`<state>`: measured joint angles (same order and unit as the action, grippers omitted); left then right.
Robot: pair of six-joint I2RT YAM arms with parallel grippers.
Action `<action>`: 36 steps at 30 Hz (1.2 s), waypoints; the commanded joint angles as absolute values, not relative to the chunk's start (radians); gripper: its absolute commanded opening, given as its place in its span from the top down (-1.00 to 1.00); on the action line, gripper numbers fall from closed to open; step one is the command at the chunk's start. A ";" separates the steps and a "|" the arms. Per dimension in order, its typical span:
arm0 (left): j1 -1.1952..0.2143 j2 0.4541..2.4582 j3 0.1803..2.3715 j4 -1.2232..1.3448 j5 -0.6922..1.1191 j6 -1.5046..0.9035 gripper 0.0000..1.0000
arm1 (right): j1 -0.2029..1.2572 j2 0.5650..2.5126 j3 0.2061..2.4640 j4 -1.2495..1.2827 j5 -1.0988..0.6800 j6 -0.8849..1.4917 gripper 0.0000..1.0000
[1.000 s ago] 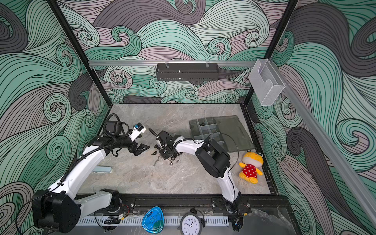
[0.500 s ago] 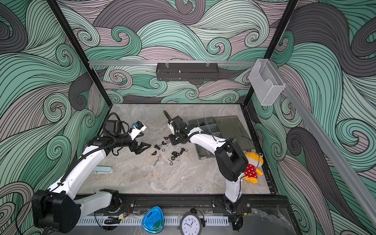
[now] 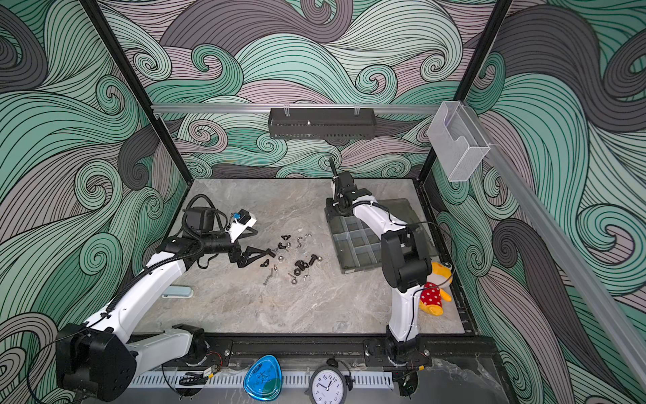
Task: Sort the screws and nuts into containers
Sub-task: Place the nut into the container, then pick up the nut from the center of the table.
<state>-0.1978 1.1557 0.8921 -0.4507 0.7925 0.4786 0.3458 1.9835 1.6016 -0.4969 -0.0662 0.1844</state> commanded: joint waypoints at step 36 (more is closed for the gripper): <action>-0.201 1.152 0.916 -0.524 0.791 0.533 -0.97 | 0.320 1.827 1.395 -0.448 -0.033 0.131 0.14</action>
